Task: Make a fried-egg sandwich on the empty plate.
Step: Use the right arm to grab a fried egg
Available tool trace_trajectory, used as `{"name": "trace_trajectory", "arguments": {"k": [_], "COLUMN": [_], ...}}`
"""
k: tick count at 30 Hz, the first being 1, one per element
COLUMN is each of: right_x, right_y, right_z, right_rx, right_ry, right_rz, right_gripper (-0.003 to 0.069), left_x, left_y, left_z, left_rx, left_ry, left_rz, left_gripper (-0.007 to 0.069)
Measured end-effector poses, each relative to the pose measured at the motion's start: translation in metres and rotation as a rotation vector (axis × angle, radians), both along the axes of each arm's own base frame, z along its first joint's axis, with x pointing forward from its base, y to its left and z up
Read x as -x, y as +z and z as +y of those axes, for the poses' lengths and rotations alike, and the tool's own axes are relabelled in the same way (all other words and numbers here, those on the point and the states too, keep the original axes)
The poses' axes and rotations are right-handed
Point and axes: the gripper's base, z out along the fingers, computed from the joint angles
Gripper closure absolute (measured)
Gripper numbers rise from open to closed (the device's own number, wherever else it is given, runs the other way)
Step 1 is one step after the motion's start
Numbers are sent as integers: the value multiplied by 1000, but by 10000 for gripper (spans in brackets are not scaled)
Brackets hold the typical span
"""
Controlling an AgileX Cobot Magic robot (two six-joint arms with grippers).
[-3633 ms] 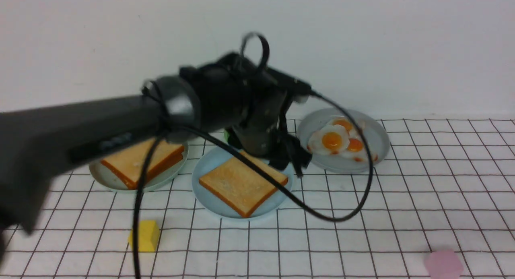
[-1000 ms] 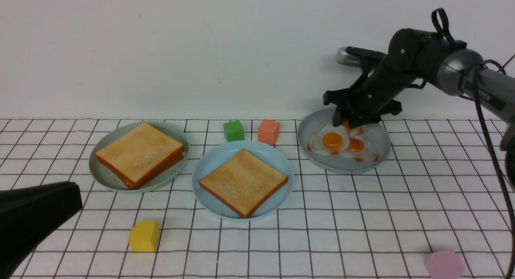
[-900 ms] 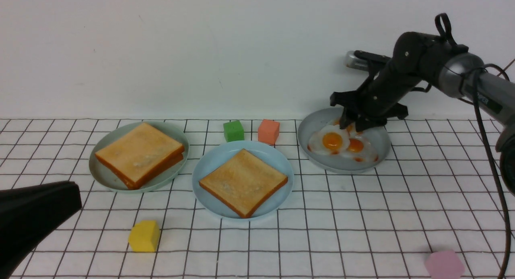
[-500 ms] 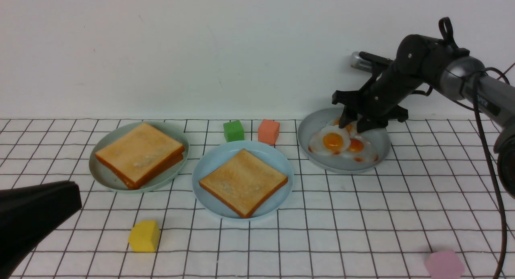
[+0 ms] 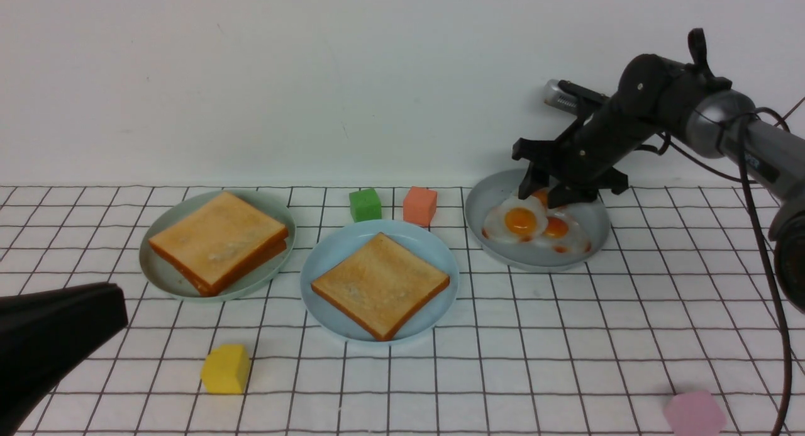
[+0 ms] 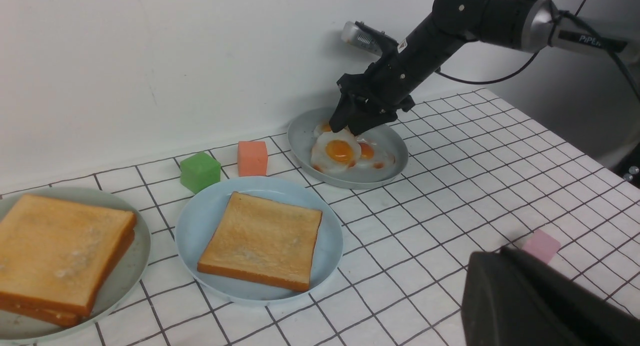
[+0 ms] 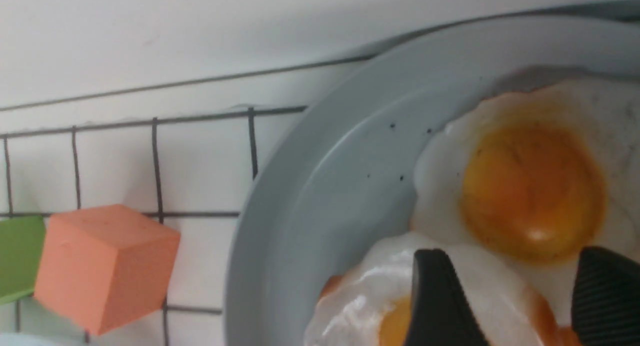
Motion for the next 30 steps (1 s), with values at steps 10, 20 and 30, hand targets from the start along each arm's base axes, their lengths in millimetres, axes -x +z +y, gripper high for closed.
{"name": "trace_trajectory", "arguments": {"k": [10, 20, 30], "right_x": [-1, 1, 9], "right_y": [-4, -4, 14], "right_z": [11, 10, 11], "right_rx": [38, 68, 80], "right_ry": [77, 93, 142], "right_rz": [-45, -32, -2], "right_gripper": [283, 461, 564], "left_x": [0, 0, 0], "left_y": [0, 0, 0], "left_z": [0, 0, 0], "left_rx": [0, 0, 0], "left_ry": [0, 0, 0], "left_rz": [0, 0, 0], "left_gripper": [634, 627, 622]}}
